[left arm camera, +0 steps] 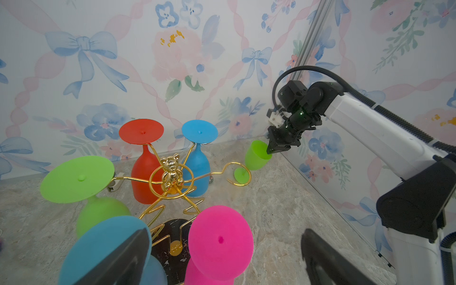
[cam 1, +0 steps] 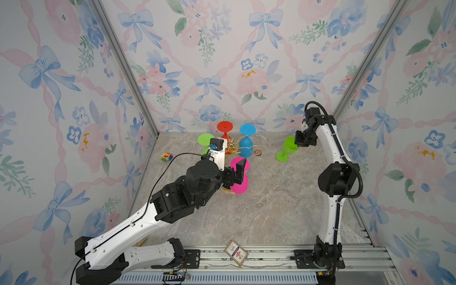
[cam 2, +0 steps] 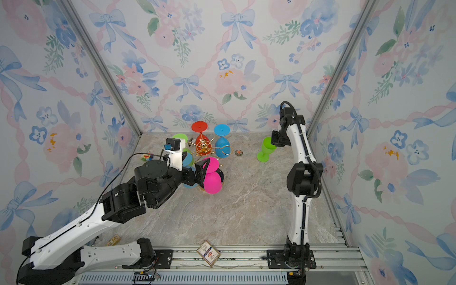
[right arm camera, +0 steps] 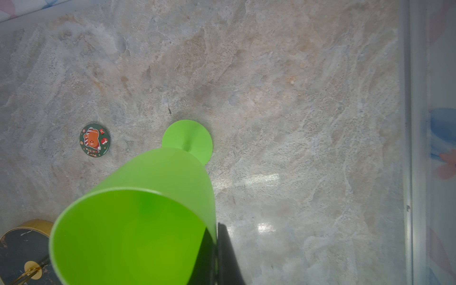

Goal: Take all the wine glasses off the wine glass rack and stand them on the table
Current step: 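Lower the green glass upright onto the table with the right gripper while left arm withdraws, then release the green glass with the right gripper while the left gripper nears the magenta glass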

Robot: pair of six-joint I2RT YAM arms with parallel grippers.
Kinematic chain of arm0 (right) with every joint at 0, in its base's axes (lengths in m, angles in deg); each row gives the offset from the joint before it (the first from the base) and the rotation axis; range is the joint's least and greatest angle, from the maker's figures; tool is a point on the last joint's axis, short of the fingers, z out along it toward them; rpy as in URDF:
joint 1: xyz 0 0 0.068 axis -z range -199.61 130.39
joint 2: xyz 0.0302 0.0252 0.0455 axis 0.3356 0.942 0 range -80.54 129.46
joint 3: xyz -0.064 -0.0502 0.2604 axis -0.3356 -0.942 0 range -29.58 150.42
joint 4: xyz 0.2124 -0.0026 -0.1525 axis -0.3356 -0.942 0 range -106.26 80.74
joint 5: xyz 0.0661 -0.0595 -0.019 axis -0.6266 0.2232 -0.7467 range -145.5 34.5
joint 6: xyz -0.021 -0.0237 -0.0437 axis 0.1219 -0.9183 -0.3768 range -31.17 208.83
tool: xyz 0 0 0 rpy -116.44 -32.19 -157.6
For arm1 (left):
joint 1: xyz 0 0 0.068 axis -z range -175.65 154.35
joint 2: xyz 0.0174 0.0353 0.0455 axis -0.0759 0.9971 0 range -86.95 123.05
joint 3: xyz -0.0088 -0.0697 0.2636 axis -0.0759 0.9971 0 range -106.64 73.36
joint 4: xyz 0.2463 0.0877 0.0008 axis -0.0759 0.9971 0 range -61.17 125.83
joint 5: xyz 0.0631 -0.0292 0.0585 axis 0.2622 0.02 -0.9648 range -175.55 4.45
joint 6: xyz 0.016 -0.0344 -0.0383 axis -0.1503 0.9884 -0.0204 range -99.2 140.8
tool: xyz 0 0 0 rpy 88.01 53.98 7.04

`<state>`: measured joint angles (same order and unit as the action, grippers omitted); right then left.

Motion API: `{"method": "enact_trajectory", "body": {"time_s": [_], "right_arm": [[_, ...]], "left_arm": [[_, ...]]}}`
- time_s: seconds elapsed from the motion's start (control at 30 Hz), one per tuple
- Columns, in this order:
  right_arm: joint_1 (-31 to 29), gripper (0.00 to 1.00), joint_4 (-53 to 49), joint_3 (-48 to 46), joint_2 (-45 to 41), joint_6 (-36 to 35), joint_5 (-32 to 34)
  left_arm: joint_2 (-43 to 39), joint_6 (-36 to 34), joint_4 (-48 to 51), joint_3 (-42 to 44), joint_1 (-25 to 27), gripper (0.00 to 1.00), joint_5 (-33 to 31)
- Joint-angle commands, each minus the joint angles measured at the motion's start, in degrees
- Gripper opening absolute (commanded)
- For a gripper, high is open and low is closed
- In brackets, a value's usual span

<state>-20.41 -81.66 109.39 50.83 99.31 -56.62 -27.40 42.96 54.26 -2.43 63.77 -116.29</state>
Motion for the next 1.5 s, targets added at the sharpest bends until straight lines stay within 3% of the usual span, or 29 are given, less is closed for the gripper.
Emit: {"method": "enact_trajectory", "body": {"time_s": [0.0, 0.13, 0.8, 1.0, 1.2, 1.47], "right_arm": [[0.10, 0.09, -1.12, 1.32, 1.13, 0.74, -0.56], [0.00, 0.16, -0.73, 1.25, 1.17, 1.12, -1.04], [-0.17, 0.21, 4.14, 0.71, -0.14, 2.61, -5.67], [-0.12, 0.27, 4.53, 0.52, -1.86, 2.42, -5.61], [-0.12, 0.37, 5.09, -1.72, -6.40, 1.47, -4.19], [-0.12, 0.49, 10.15, -14.56, -19.22, 1.18, -4.25]], "left_arm": [[0.38, -0.97, 0.42, -1.20, -0.51, 0.98, 0.42], [0.47, -1.41, 0.35, -1.15, -0.53, 0.98, 0.18], [-0.21, -2.11, 0.36, -0.24, -0.61, 0.98, 0.20], [0.38, -2.51, 0.49, -0.06, -0.75, 0.98, 0.89], [1.77, -2.55, 0.44, -0.32, -0.99, 0.98, 1.82], [1.94, -3.73, 0.46, -0.75, -1.97, 0.98, 2.89]]}}
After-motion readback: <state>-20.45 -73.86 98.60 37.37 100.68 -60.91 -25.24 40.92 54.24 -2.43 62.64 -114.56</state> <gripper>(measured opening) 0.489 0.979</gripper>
